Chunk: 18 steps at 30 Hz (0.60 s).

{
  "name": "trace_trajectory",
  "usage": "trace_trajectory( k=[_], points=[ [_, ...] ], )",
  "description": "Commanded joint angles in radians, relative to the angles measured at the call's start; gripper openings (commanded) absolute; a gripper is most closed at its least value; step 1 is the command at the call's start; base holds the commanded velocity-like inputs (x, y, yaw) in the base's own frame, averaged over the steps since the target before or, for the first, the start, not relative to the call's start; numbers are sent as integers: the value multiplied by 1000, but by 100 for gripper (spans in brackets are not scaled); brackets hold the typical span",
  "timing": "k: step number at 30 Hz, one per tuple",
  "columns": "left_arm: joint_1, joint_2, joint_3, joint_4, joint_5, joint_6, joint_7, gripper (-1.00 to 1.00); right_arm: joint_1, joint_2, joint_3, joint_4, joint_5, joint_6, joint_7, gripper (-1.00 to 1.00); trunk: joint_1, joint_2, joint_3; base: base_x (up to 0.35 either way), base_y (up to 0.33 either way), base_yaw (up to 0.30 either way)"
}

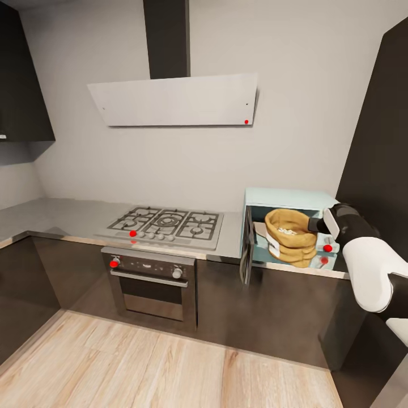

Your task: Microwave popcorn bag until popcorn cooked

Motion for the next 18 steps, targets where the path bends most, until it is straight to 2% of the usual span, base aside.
trace_trajectory(
  k=[1,8,18],
  points=[
    [0,0,3,0,4,-2,1,100,-1,0,-7,-1,9,3,3,-100,0,-1,-1,0,0,0],
    [0,-1,3,0,4,-2,1,100,32,-1,-7,0,8,-25,4,-100,0,-1,-1,5,0,0],
    [0,0,3,0,4,-2,0,100,33,-1,-7,-2,11,-25,2,-100,0,-1,-1,224,0,0]
  ],
)
